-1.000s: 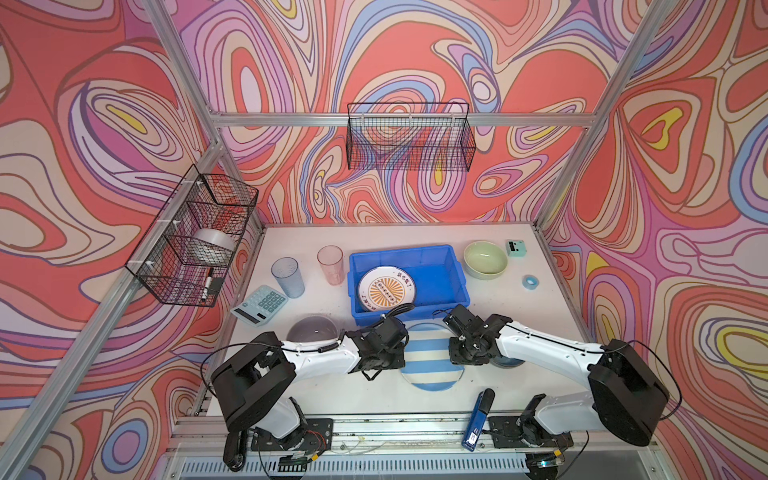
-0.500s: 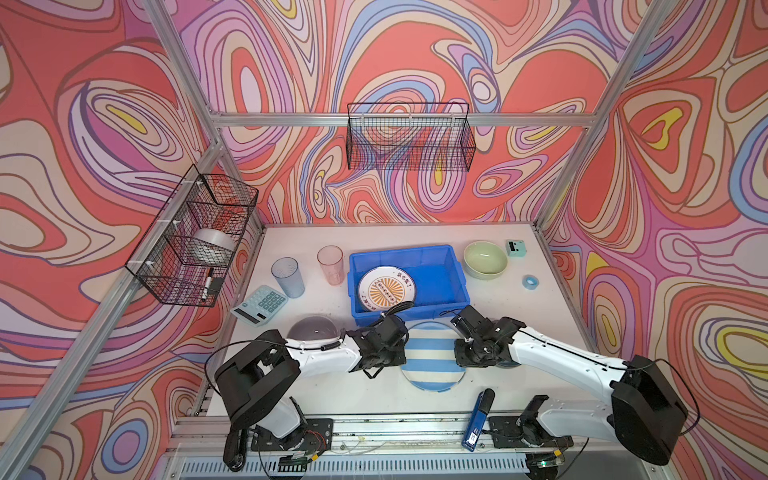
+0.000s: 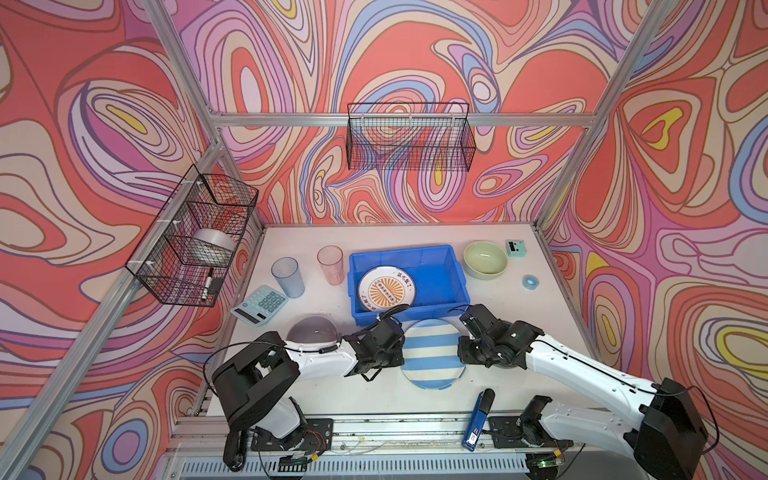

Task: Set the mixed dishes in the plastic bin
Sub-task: 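Lower both grippers to opposite edges of the blue-and-white striped plate, then lift the striped plate into the bin with the right gripper while the left draws back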

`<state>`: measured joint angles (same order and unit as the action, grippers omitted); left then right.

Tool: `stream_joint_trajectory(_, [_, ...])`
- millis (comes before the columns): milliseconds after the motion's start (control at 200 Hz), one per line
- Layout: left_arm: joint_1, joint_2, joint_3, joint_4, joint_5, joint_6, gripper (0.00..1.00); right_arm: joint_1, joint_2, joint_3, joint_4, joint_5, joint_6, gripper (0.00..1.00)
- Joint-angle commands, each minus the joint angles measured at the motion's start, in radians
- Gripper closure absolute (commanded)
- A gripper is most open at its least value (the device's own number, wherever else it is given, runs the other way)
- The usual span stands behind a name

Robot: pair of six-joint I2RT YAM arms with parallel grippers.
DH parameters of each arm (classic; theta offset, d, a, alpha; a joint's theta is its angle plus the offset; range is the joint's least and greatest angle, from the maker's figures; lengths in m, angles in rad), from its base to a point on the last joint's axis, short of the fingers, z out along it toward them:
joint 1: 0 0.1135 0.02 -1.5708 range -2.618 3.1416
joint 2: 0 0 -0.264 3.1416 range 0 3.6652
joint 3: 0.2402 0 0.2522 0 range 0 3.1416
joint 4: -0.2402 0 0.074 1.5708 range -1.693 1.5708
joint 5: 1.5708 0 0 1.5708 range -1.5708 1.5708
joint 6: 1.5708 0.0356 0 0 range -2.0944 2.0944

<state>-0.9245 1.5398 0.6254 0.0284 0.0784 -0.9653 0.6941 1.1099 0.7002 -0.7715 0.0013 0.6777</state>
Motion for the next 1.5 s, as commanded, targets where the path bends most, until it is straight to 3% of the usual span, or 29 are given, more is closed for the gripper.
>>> stream_joint_trajectory(0, [-0.019,0.080,-0.053,-0.089,0.057,0.028,0.89,0.013,-0.026,0.008,0.203,-0.135,-0.012,0.70])
stream_joint_trajectory(326, [-0.019,0.052,-0.052,-0.096,0.064,0.043,0.89,0.013,-0.045,-0.033,0.291,-0.195,-0.001,0.76])
stream_joint_trajectory(666, [-0.019,0.066,-0.079,-0.071,0.082,0.033,0.89,0.013,-0.138,-0.086,0.402,-0.227,0.035,0.77])
stream_joint_trajectory(1092, [-0.020,0.098,-0.100,-0.021,0.104,0.016,0.88,0.013,-0.099,-0.119,0.514,-0.270,0.086,0.80])
stream_joint_trajectory(1302, [-0.019,0.081,-0.157,-0.014,0.105,0.007,0.88,0.012,-0.108,-0.098,0.447,-0.225,0.082,0.87])
stream_joint_trajectory(1498, [-0.020,-0.023,-0.150,-0.105,0.073,0.000,0.84,0.013,-0.112,-0.061,0.374,-0.181,0.068,0.93])
